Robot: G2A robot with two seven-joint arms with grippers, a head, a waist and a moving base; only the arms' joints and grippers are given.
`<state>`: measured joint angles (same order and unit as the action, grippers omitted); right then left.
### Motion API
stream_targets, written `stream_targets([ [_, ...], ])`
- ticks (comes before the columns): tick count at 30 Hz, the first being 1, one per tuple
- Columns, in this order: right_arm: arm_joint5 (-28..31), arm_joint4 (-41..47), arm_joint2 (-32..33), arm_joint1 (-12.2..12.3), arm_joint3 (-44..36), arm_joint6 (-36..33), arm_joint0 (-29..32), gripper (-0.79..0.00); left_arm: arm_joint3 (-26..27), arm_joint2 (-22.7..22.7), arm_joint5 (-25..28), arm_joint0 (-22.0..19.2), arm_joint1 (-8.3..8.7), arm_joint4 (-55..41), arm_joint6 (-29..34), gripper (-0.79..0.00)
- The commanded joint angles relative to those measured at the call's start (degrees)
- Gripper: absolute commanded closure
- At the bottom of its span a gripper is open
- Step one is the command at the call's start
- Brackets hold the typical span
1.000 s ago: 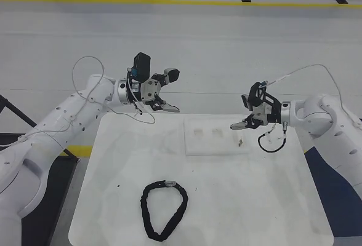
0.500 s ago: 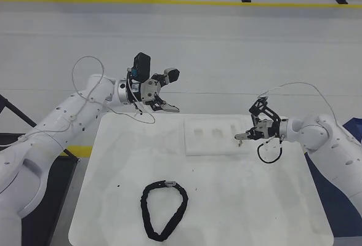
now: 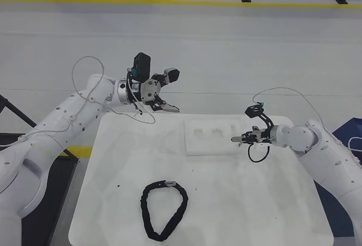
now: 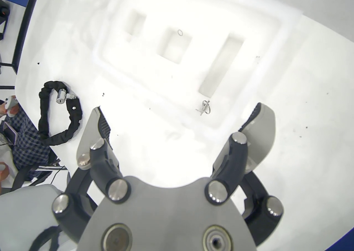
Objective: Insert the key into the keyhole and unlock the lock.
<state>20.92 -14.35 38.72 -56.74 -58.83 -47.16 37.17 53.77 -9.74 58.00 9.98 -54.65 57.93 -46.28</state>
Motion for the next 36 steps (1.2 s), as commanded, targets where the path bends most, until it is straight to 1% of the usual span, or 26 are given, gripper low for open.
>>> stream_targets([
  [1, -1.3, 0.4, -0.7, -0.6, 0.4, -1.1, -0.3, -0.785, 0.0, 0.0, 0.0, 0.0, 0.00, 0.0, 0.0, -0.785],
  [5, -3.9, 0.4, -2.7, -2.4, 1.7, -3.0, -1.9, -0.785, 0.0, 0.0, 0.0, 0.0, 0.00, 0.0, 0.0, -0.785],
  [10, -7.4, 2.6, -4.1, -4.7, 6.0, -3.5, -3.7, -0.785, 0.0, 0.0, 0.0, 0.0, 0.00, 0.0, 0.0, -0.785],
  [15, -8.8, 6.4, -5.2, -7.0, 10.9, -5.2, -5.0, -0.785, 0.0, 0.0, 0.0, 0.0, 0.00, 0.0, 0.0, -0.785],
  [17, -8.5, 7.1, -5.6, -7.8, 12.1, -5.7, -5.4, -0.785, 0.0, 0.0, 0.0, 0.0, 0.00, 0.0, 0.0, -0.785],
  [31, -8.6, 7.0, -5.6, -7.8, 12.1, -5.6, -5.3, -0.785, 0.0, 0.0, 0.0, 0.0, 0.00, 0.0, 0.0, -0.785],
  [33, -9.3, 7.4, -5.1, -7.7, 11.4, -6.3, -4.9, -0.785, 0.0, 0.0, 0.0, 0.0, 0.00, 0.0, 0.0, -0.785],
  [36, -11.9, 6.0, -5.1, -7.8, 11.1, -9.0, -5.7, -0.785, 0.0, 0.0, 0.0, 0.0, 0.00, 0.0, 0.0, -0.785],
])
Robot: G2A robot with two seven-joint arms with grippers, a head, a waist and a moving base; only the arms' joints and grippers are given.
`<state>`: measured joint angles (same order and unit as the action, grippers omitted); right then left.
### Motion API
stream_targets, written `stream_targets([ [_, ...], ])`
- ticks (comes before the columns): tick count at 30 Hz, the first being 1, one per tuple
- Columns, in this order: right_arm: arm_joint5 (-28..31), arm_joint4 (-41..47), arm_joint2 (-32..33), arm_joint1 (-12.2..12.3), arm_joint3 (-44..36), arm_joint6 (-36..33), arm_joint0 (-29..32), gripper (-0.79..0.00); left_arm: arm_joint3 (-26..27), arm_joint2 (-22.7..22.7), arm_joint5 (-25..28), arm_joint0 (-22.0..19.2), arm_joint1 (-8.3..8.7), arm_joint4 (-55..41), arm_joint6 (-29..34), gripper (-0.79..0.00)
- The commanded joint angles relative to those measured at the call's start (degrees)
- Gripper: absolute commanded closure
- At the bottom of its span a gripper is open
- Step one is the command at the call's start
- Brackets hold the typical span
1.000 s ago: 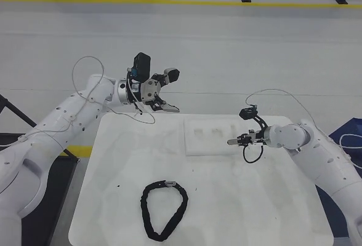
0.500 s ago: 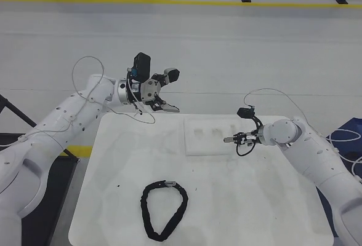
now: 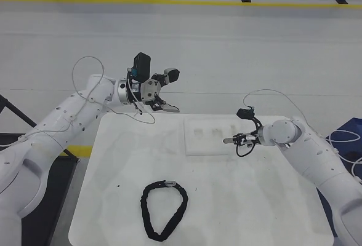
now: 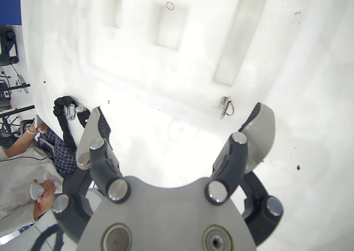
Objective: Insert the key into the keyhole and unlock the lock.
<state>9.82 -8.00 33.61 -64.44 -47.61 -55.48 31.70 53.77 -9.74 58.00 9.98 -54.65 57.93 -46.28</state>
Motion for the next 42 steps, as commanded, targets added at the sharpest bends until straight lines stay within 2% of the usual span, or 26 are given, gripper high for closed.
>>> stream_targets([
  [1, -1.2, -0.5, -0.1, -0.2, 0.0, -1.3, -0.4, -0.785, 0.0, 0.0, 0.0, 0.0, 0.00, 0.0, 0.0, -0.785],
  [5, -1.4, -0.8, -0.6, -1.0, 1.5, -4.0, -1.2, -0.785, 0.0, 0.0, 0.0, 0.0, 0.00, 0.0, 0.0, -0.785],
  [12, 1.4, -2.6, -2.2, -3.1, 5.0, -4.0, -3.2, -0.776, 0.0, 0.0, 0.0, 0.0, 0.00, 0.0, 0.0, -0.785],
  [14, 1.8, -3.2, -2.6, -3.6, 5.8, -4.1, -3.8, -0.650, 0.0, 0.0, 0.0, 0.0, 0.00, 0.0, 0.0, -0.785],
  [17, 1.9, -4.3, -3.2, -4.4, 7.1, -4.3, -4.5, -0.570, 0.0, 0.0, 0.0, 0.0, 0.00, 0.0, 0.0, -0.785],
  [31, -0.3, -7.3, -4.9, -7.8, 13.6, -3.4, -6.0, -0.348, 0.0, 0.0, 0.0, 0.0, 0.00, 0.0, 0.0, -0.785],
  [36, -1.6, -8.3, -5.2, -8.9, 15.2, -2.6, -6.2, -0.219, 0.0, 0.0, 0.0, 0.0, 0.00, 0.0, 0.0, -0.785],
  [42, -4.1, -10.3, -5.8, -10.1, 16.4, -2.1, -6.5, -0.117, 0.0, 0.0, 0.0, 0.0, 0.00, 0.0, 0.0, -0.785],
])
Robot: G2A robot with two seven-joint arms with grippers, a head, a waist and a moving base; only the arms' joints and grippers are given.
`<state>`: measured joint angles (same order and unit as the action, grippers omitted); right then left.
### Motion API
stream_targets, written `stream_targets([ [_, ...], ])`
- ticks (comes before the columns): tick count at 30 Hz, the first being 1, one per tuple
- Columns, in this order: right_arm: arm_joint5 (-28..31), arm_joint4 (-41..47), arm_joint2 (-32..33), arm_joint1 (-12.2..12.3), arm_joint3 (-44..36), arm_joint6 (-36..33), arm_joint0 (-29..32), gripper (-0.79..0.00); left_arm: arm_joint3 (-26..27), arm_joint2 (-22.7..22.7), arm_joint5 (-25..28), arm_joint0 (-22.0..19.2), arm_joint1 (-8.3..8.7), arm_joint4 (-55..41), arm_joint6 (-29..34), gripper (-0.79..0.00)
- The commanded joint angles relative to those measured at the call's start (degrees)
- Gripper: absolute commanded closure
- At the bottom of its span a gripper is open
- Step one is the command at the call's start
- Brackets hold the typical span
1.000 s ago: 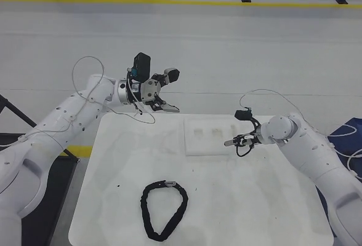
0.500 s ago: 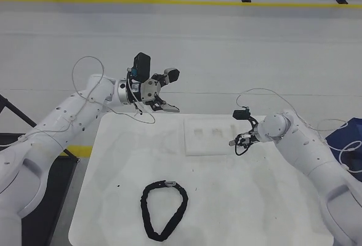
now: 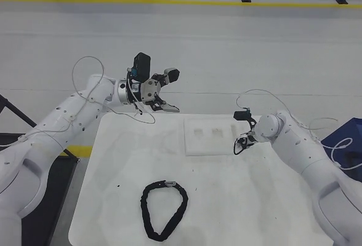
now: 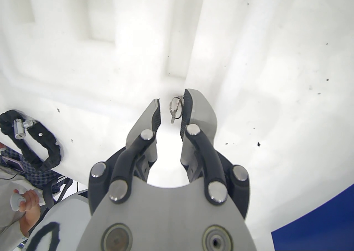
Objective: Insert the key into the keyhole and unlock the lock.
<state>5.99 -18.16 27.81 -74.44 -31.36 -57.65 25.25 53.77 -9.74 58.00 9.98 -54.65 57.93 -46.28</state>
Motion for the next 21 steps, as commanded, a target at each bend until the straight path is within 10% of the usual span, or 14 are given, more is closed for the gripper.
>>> stream_targets([
  [1, -0.7, -0.5, -0.1, -0.4, 0.4, 0.1, -0.1, -0.095, 0.0, 0.0, 0.0, 0.0, 0.00, 0.0, 0.0, -0.785],
  [3, -1.3, -1.2, -0.3, -0.8, 0.7, 0.1, -0.2, 0.000, 0.0, 0.0, 0.0, 0.0, 0.00, 0.0, 0.0, -0.785],
  [21, -4.8, -5.1, 2.2, -0.5, -3.9, -6.4, -3.8, 0.000, 0.0, 0.0, 0.0, 0.0, 0.00, 0.0, 0.0, -0.785],
])
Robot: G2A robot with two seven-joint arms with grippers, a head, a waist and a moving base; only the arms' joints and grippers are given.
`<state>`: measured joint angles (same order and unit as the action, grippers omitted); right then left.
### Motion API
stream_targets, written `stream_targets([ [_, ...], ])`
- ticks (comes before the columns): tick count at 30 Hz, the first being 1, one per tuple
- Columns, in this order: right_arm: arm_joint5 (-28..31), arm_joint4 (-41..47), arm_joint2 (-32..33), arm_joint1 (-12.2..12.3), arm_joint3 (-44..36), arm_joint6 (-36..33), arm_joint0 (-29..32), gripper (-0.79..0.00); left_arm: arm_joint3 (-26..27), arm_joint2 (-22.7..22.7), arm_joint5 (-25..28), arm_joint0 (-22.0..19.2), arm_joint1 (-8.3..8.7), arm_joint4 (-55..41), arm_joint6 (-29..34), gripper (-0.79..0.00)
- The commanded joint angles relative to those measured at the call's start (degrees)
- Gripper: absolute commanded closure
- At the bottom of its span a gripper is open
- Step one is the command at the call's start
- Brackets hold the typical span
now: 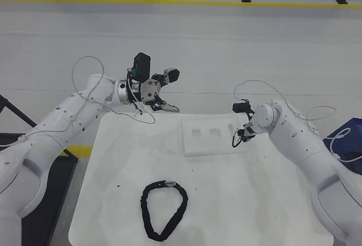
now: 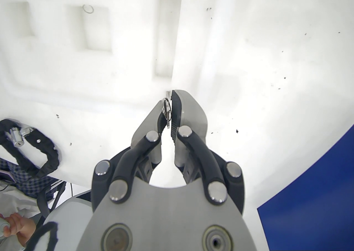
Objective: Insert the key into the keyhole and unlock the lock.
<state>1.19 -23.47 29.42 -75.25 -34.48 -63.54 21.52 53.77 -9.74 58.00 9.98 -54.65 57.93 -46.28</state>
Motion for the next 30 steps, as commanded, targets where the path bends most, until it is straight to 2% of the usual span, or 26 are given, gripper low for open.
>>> stream_targets([
  [1, 0.1, 0.2, 1.1, 0.7, -1.8, -1.1, -0.1, 0.000, 0.0, 0.0, 0.0, 0.0, 0.00, 0.0, 0.0, -0.785],
  [6, 0.0, 1.7, 5.7, 3.6, -9.2, -4.1, 0.8, 0.000, 0.0, 0.0, 0.0, 0.0, 0.00, 0.0, 0.0, -0.785],
  [10, -1.9, 1.6, 10.7, 6.7, -18.9, -7.2, 3.3, 0.000, 0.0, 0.0, 0.0, 0.0, 0.00, 0.0, 0.0, -0.785],
  [15, -5.0, 0.4, 19.0, 11.1, -34.3, -11.8, 8.9, 0.000, 0.0, 0.0, 0.0, 0.0, 0.00, 0.0, 0.0, -0.785],
  [19, -5.3, 2.1, 26.8, 14.1, -46.1, -15.0, 15.0, 0.000, 0.0, 0.0, 0.0, 0.0, 0.00, 0.0, 0.0, -0.785],
  [25, -4.4, 6.8, 36.6, 16.8, -57.2, -15.8, 23.3, 0.000, 0.0, 0.0, 0.0, 0.0, 0.00, 0.0, 0.0, -0.785],
  [30, -2.4, 9.8, 41.9, 17.9, -61.5, -12.9, 28.1, 0.000, 0.0, 0.0, 0.0, 0.0, 0.00, 0.0, 0.0, -0.785],
])
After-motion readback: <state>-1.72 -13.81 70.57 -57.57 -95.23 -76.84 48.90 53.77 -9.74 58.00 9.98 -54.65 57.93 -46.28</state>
